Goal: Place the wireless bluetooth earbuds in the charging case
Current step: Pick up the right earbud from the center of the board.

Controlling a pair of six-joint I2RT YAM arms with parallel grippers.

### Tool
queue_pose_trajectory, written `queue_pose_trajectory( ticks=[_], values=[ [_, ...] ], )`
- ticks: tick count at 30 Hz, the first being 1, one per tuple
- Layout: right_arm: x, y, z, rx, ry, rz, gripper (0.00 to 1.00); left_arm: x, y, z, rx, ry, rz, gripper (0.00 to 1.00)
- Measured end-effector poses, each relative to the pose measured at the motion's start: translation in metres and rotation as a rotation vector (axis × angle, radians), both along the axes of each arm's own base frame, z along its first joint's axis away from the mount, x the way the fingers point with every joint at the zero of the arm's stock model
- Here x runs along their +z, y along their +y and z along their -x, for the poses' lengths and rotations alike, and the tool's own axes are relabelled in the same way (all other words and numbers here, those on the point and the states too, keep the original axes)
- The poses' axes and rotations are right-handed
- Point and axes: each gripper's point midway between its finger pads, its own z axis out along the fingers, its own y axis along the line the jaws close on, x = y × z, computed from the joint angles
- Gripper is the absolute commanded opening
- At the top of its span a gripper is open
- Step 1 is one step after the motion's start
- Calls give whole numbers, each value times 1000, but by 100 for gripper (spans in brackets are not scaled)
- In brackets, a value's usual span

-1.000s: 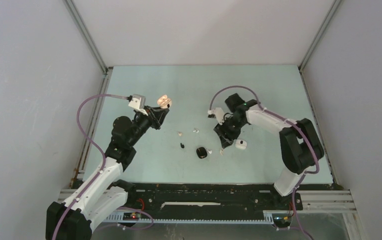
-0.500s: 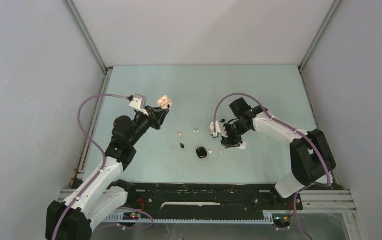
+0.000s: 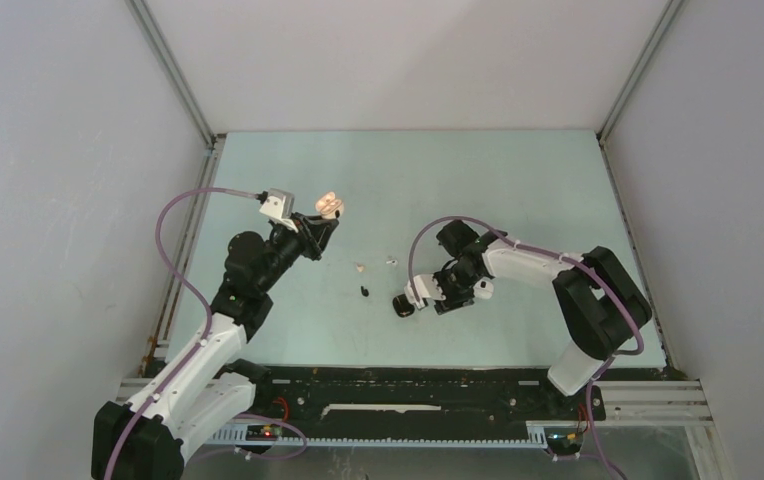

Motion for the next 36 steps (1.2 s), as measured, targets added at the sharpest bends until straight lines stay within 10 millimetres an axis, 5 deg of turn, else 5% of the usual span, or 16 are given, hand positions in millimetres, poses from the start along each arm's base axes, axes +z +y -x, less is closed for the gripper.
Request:
queue_pose_trajectory(
  ticks=[14, 26, 28, 36],
  values=[
    [-2, 12, 2, 6, 0, 4, 28, -1, 0, 0, 0, 3, -1, 2],
    [4, 2, -4, -113, -68, 89, 2, -4, -2, 0, -8, 19, 3, 2],
    [16, -4, -9, -145, -130, 103, 0, -9, -5, -1, -18, 37, 2, 2],
    [130, 2, -57, -287, -557, -43, 0, -4, -22, -1, -78, 58, 18, 2]
  ],
)
